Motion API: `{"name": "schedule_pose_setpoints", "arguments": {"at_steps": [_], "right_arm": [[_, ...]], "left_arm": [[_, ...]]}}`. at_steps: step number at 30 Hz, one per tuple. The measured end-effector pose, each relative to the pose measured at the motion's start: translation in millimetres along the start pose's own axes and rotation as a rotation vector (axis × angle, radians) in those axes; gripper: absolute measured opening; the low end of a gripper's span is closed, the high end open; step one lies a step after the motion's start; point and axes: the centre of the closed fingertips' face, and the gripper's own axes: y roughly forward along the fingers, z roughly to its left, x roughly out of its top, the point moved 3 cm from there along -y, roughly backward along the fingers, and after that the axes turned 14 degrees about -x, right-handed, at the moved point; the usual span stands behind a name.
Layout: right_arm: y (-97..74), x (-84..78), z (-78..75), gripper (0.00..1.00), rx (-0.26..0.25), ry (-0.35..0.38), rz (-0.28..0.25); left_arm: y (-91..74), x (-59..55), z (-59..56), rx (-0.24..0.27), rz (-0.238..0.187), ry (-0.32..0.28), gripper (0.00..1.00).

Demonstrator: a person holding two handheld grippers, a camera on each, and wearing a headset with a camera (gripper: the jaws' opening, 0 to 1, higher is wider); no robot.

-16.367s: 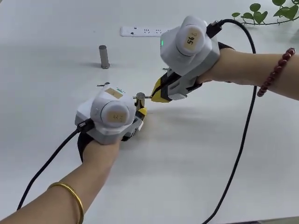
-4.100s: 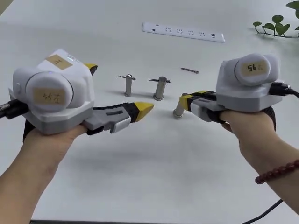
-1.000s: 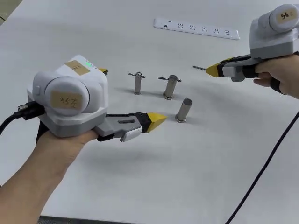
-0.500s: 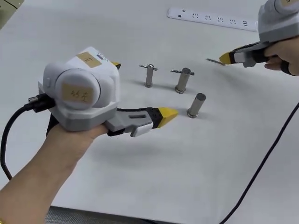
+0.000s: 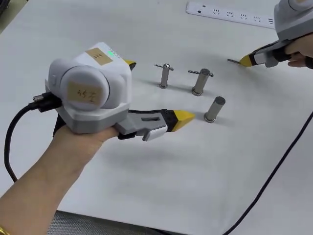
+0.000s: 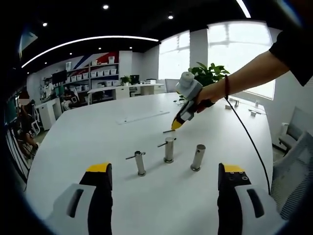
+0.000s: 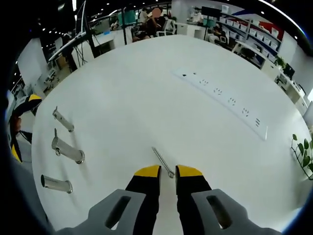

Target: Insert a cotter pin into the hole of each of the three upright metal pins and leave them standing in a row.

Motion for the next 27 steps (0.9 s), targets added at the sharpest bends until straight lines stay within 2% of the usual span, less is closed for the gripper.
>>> {"name": "schedule_pose_setpoints", "arguments": {"at_steps": [5, 11, 17, 24, 27], "right_arm": [[16.7, 3.0, -12.5, 0.07, 0.015, -0.035, 0.027], [30.6, 4.3, -19.7, 0.07, 0.041, -0.070, 0.063], [38.5, 3.5, -16.1, 0.07, 0.073, -0.082, 0.084], [36.9, 3.4, -14.9, 0.04, 0.080, -0.125, 0.098], [35.7, 3.3, -13.3, 0.02, 0.074, -0.267, 0.126]], "left_arm": [[-0.4, -1.2, -0.2, -0.003, 0.005, -0.002, 0.87], [-0.6, -2.2, -0.3, -0.007, 0.005, -0.012, 0.85], [-1.8, -3.0, 1.9, 0.000, 0.008, -0.018, 0.84], [-1.1, -2.7, 1.8, -0.004, 0.004, -0.024, 0.84], [0.5, -3.9, -0.2, -0.015, 0.013, -0.020, 0.84]]}}
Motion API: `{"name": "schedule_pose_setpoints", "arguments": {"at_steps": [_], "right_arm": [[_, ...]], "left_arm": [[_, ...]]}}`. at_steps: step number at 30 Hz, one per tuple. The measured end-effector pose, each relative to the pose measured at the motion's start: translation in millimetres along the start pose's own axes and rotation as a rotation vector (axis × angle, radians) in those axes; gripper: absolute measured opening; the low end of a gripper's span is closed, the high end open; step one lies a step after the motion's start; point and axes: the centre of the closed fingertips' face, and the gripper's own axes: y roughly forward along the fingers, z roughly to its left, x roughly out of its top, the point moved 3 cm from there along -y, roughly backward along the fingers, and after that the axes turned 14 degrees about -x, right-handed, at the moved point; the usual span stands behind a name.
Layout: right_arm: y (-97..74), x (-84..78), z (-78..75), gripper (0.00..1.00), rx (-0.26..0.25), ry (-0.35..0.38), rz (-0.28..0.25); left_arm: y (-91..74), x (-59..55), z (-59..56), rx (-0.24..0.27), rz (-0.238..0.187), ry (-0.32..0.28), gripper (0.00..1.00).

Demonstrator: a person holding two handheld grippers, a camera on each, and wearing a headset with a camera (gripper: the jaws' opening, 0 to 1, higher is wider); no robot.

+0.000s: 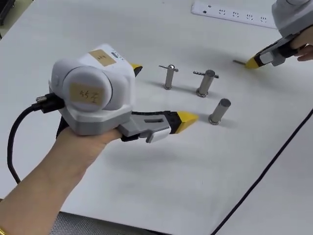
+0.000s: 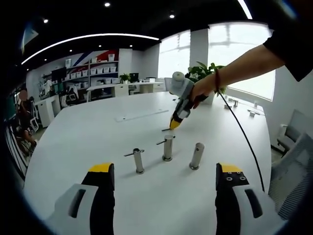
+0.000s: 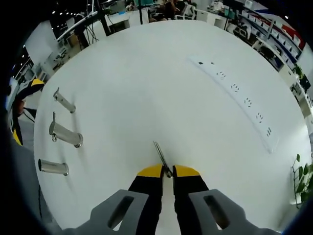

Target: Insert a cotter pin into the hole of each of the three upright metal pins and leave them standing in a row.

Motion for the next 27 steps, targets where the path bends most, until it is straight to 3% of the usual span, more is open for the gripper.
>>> {"name": "schedule_pose_setpoints", "arguments": {"at_steps": [6, 10, 16, 27], "right_arm": [[-8.5, 2.3, 12.0, 0.00, -0.008, -0.089, 0.047], [-14.3, 1.8, 16.4, 0.00, -0.030, -0.187, 0.060], [-22.2, 0.7, 22.7, 0.00, -0.045, -0.180, 0.081], [-30.5, -5.5, 20.4, 0.00, -0.063, -0.142, 0.032]], "left_arm": [[1.1, 0.3, -1.4, -0.007, 0.000, 0.001, 0.84], [1.3, 0.0, -1.4, -0.007, 0.002, 0.002, 0.83], [1.7, -1.3, -1.5, -0.009, 0.008, 0.002, 0.83], [5.8, -7.9, -2.8, -0.019, 0.026, -0.012, 0.81]]}}
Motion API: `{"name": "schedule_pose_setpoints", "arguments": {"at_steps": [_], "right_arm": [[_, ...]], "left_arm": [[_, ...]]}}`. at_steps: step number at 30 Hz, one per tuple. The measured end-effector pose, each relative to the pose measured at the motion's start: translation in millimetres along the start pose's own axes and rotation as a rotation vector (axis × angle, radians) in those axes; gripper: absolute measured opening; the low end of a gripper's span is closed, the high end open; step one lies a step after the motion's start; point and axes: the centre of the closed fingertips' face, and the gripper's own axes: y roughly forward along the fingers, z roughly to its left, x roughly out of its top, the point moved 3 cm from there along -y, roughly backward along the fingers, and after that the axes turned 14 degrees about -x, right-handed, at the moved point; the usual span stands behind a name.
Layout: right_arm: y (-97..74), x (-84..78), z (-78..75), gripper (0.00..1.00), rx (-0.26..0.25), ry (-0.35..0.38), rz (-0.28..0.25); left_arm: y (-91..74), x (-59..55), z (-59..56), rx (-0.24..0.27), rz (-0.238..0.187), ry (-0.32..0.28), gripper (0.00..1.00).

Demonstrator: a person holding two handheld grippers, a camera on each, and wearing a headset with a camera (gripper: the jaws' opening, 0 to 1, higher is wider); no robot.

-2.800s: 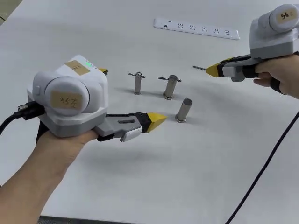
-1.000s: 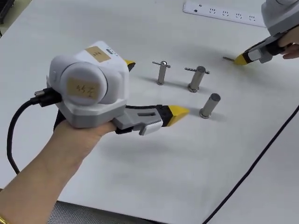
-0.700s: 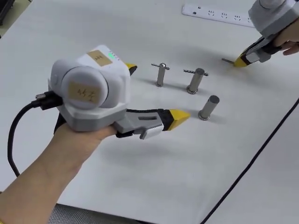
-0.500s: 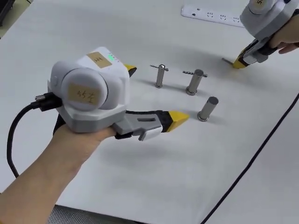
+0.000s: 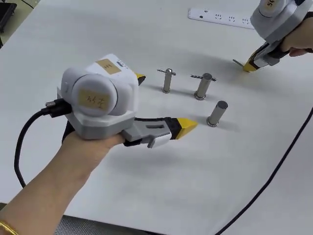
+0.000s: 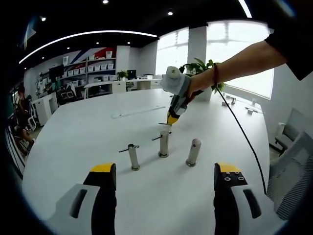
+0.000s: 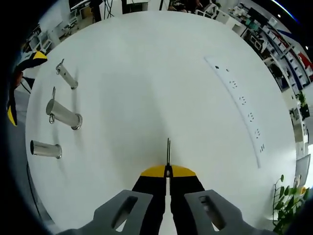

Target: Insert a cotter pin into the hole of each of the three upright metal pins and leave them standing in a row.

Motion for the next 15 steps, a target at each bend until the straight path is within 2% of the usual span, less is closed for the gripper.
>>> {"name": "schedule_pose_setpoints", "arguments": {"at_steps": [3, 6, 8, 10, 12, 13, 15], "right_arm": [[-1.7, 0.5, -4.3, 0.00, -0.001, 0.008, -0.035], [-8.8, 1.6, -2.4, 0.00, 0.006, 0.008, -0.081], [-5.3, 1.5, -6.5, 0.00, 0.004, 0.001, -0.096], [-9.5, -0.1, -4.2, 0.00, 0.000, 0.001, -0.114], [-19.4, -0.9, 5.5, 0.00, 0.005, 0.005, -0.141], [-12.6, -0.1, -0.1, 0.00, 0.001, -0.005, -0.154], [-17.0, -1.4, 2.7, 0.00, 0.001, -0.005, -0.173]], "left_arm": [[-1.3, -1.6, -0.1, -0.001, 0.000, -0.010, 0.80], [-2.6, -2.2, -0.5, -0.002, 0.003, -0.016, 0.79], [-3.2, -1.5, -1.2, -0.006, 0.000, -0.020, 0.77], [-3.4, 2.7, -1.9, -0.007, -0.029, -0.036, 0.76], [-4.0, 7.0, -3.1, -0.008, -0.045, -0.035, 0.75], [-4.2, 9.0, -3.8, -0.010, -0.054, -0.036, 0.74], [-4.2, 10.8, -5.1, -0.017, -0.060, -0.046, 0.72]]}}
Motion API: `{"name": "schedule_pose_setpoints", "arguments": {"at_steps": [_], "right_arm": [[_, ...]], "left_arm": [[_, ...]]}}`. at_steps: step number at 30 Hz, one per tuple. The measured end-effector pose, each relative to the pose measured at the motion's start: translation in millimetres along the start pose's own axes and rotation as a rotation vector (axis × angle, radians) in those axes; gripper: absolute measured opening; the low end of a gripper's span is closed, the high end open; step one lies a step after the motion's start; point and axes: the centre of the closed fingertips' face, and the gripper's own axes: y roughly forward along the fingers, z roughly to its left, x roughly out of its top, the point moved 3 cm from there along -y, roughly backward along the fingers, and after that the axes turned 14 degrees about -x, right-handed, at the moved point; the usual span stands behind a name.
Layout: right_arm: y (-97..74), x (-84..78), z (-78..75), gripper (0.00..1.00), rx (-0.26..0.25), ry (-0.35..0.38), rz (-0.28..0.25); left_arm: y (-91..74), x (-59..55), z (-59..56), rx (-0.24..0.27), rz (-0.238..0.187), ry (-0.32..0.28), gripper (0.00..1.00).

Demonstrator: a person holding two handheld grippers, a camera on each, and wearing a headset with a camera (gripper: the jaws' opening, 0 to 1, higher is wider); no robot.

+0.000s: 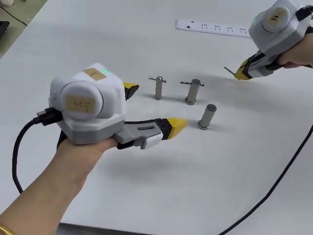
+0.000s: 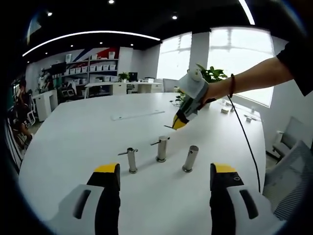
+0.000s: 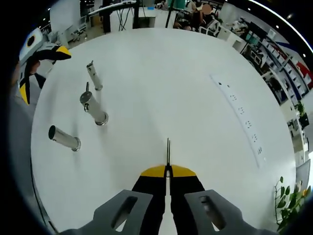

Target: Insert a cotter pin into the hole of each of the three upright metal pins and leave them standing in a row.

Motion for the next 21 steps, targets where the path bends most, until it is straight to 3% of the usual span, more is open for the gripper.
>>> {"name": "schedule_pose_setpoints", "arguments": {"at_steps": [10, 21], "right_arm": [[-40.7, 8.1, 25.2, 0.00, -0.018, -0.008, -0.118], [-77.5, 22.9, 61.0, 0.00, -0.018, -0.052, -0.222]], "left_arm": [[2.3, 12.4, -2.0, -0.046, -0.019, -0.040, 0.58], [11.6, 24.2, -8.8, -0.109, 0.000, -0.078, 0.41]]}}
